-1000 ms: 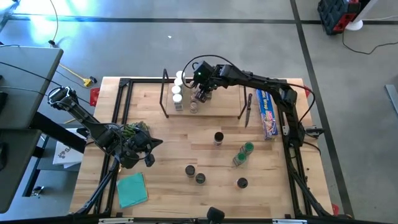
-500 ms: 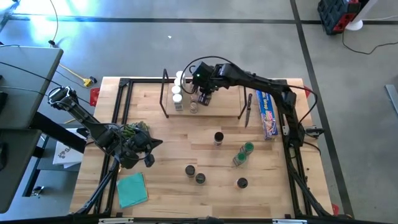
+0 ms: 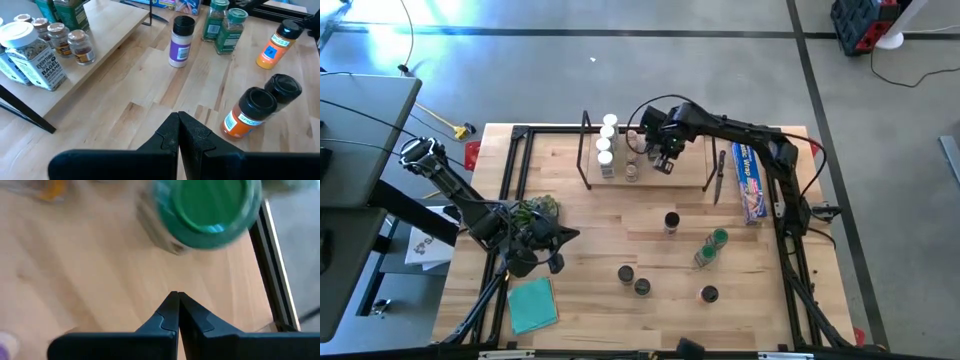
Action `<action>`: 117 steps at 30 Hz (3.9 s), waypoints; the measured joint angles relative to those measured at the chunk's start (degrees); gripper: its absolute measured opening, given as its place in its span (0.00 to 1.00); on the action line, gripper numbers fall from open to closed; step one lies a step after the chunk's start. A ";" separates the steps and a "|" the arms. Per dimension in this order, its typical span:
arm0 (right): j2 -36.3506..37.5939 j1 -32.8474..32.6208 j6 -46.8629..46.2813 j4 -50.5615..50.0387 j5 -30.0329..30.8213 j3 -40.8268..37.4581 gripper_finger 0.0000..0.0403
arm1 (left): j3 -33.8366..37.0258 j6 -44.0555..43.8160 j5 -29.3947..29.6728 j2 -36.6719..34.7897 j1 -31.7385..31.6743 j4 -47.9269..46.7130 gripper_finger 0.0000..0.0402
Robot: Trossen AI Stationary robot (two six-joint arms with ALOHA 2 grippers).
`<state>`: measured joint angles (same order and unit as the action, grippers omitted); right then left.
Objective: Shelf spices
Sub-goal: Put the green seasoning bottle on the shelf aligned with the other green seasoning bottle
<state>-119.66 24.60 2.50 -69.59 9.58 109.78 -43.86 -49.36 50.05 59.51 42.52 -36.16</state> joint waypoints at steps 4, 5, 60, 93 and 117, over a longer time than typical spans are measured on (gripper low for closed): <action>0.07 1.24 -2.37 3.21 1.40 -3.30 0.00 | 0.00 0.00 0.23 0.00 -0.04 -0.02 0.00; 0.07 1.44 -2.54 3.65 1.36 -3.93 0.00 | 0.00 0.00 0.34 0.00 -0.04 -0.03 0.00; 0.44 1.24 -7.08 13.95 -1.90 -7.50 0.00 | 0.00 0.00 0.67 0.00 -0.06 -0.02 0.00; -1.33 -7.09 11.32 16.64 6.56 -7.52 0.00 | -0.02 -0.04 0.71 -0.01 -0.07 0.03 0.00; -1.53 -6.67 15.60 21.78 9.75 -7.52 0.00 | -0.02 -0.04 0.71 0.00 -0.06 0.04 0.00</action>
<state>-121.19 17.93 18.10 -47.81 19.33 102.26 -43.88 -49.41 50.76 59.51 42.46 -36.12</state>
